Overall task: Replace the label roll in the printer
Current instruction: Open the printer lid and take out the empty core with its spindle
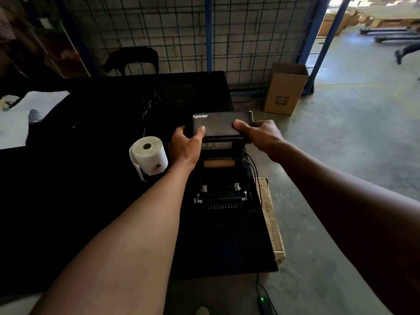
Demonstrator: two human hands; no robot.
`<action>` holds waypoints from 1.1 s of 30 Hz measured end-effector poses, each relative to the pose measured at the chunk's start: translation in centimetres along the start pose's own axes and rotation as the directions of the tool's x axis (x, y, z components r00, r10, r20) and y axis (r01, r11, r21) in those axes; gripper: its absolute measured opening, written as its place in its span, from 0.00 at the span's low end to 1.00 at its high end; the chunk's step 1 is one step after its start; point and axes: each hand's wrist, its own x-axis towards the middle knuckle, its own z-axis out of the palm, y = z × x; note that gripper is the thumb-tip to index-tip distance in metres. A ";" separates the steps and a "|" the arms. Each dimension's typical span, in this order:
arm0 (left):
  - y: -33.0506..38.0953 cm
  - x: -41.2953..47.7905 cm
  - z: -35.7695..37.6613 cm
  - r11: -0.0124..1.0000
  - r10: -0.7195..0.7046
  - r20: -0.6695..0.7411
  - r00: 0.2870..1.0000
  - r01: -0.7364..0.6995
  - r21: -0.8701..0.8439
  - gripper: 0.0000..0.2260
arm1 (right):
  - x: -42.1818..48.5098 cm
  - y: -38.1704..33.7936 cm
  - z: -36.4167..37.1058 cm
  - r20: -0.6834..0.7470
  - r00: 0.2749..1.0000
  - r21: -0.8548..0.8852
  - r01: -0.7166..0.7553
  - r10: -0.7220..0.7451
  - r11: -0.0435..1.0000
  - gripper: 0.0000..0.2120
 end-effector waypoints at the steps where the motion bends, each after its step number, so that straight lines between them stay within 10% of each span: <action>1: 0.3 0.8 0.1 1.000 0.002 0.014 1.000 -0.002 -0.002 0.22 | 0.8 -0.5 0.1 -0.005 1.000 0.021 -0.026 0.027 0.999 0.37; 33: 2.5 9.6 3.3 0.969 -0.233 0.066 0.970 0.237 -0.073 0.33 | 6.7 -3.9 0.9 0.073 0.984 0.106 -0.168 0.160 0.980 0.39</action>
